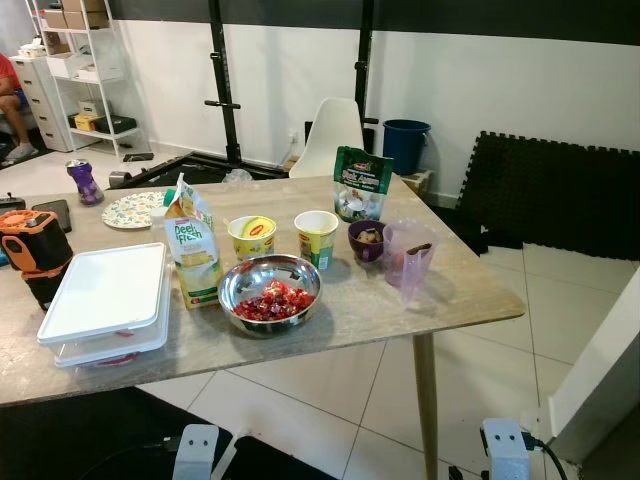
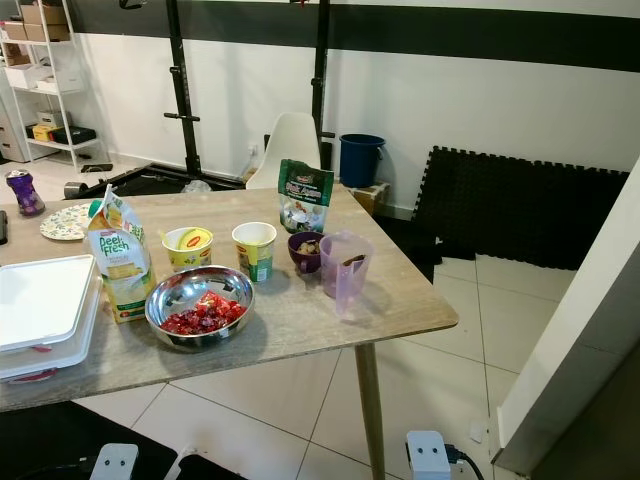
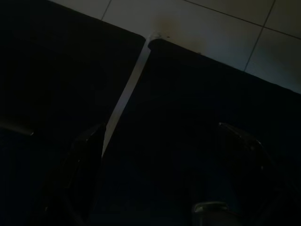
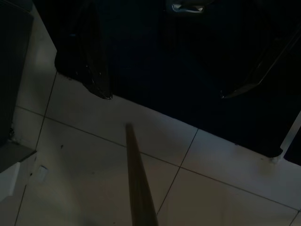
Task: Restocking fridge
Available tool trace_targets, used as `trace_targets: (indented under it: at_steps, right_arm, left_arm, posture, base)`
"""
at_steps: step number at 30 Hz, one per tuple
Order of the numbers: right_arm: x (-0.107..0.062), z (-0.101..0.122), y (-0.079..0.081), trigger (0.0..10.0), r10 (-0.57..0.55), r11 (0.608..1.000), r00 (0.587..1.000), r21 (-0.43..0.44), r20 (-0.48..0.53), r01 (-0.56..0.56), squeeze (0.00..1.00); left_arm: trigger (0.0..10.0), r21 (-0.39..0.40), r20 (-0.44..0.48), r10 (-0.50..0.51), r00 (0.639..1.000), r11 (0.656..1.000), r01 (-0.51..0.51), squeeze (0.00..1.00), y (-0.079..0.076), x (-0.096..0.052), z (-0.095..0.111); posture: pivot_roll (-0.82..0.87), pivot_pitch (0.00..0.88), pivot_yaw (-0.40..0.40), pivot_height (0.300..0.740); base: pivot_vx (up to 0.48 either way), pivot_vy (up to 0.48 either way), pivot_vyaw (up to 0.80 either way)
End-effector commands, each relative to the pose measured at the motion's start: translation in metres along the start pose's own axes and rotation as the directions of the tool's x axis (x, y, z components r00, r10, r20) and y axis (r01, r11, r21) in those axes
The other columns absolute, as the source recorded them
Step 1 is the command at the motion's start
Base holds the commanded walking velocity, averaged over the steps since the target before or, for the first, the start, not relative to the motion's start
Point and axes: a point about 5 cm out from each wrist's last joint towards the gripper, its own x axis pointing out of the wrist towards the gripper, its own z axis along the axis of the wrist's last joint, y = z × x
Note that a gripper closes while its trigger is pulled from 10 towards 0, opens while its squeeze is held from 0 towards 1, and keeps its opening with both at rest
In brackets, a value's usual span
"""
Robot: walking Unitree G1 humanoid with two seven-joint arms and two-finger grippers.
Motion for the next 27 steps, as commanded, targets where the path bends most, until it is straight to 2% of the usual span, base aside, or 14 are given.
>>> trace_targets:
  at_steps: [1, 5, 10, 14, 19, 20, 21, 24, 27]
  right_arm:
    - [-0.004, -0.011, -0.003, 10.0, -0.018, 1.0, 1.0, 0.016, -0.023, 0.018, 0.0]
    - [-0.007, -0.02, -0.001, 10.0, -0.024, 1.0, 0.999, 0.015, -0.046, 0.025, 0.0]
    - [-0.007, -0.019, -0.001, 10.0, -0.046, 0.997, 0.998, 0.068, -0.035, 0.048, 0.0]
    - [-0.007, -0.021, 0.0, 10.0, -0.005, 1.0, 0.998, -0.005, -0.058, 0.005, 0.0]
    - [-0.008, -0.022, -0.002, 10.0, -0.014, 1.0, 0.998, 0.007, -0.053, 0.015, 0.0]
    - [-0.008, -0.021, -0.004, 10.0, -0.021, 1.0, 0.999, 0.021, -0.044, 0.022, 0.0]
    - [-0.009, -0.022, -0.007, 10.0, -0.031, 0.999, 0.999, 0.015, -0.043, 0.032, 0.0]
    - [-0.01, -0.023, -0.01, 10.0, -0.042, 0.999, 0.998, 0.023, -0.038, 0.043, 0.0]
    - [-0.008, -0.02, -0.003, 10.0, -0.009, 1.0, 0.999, -0.016, -0.043, 0.008, 0.0]
  left_arm:
    - [10.0, 0.012, -0.02, -0.007, 1.0, 1.0, 0.007, 0.0, -0.002, -0.001, -0.006]
    - [10.0, 0.01, -0.025, 0.008, 1.0, 1.0, -0.008, 0.0, 0.002, -0.002, -0.008]
    - [10.0, 0.048, -0.019, -0.014, 1.0, 0.999, 0.015, 0.0, -0.001, -0.003, -0.01]
    - [10.0, 0.017, -0.004, 0.016, 1.0, 1.0, -0.016, 0.0, 0.004, -0.002, -0.005]
    - [10.0, 0.042, -0.01, 0.003, 1.0, 0.999, -0.002, 0.0, 0.003, -0.003, -0.007]
    - [10.0, 0.049, -0.017, -0.005, 1.0, 0.999, 0.006, 0.0, 0.002, -0.003, -0.009]
    - [10.0, 0.06, -0.035, -0.018, 0.999, 0.998, 0.02, 0.0, -0.001, -0.004, -0.014]
    - [10.0, 0.124, -0.045, -0.058, 0.997, 0.99, 0.064, 0.0, -0.006, -0.004, -0.017]
    - [10.0, 0.069, -0.045, -0.019, 0.999, 0.997, 0.022, 0.0, -0.001, -0.004, -0.016]
  posture:
    - [-0.04, 0.062, 0.006, 0.74]
    - [-0.04, 0.077, 0.035, 0.74]
    - [-0.04, 0.092, 0.008, 0.74]
    - [-0.01, 0.092, -0.008, 0.74]
    - [-0.02, 0.082, 0.01, 0.74]
    - [-0.03, 0.082, 0.035, 0.74]
    - [-0.03, 0.103, 0.04, 0.74]
    - [-0.04, 0.094, 0.033, 0.74]
    - [-0.04, 0.115, -0.009, 0.74]
  base:
    - [0.0, 0.0, 0.0]
    - [0.0, 0.0, 0.0]
    - [0.0, 0.0, 0.0]
    - [0.0, 0.0, 0.0]
    - [0.0, 0.0, 0.0]
    - [0.0, 0.0, 0.0]
    - [0.0, 0.0, 0.0]
    - [0.0, 0.0, 0.0]
    - [0.0, 0.0, 0.0]
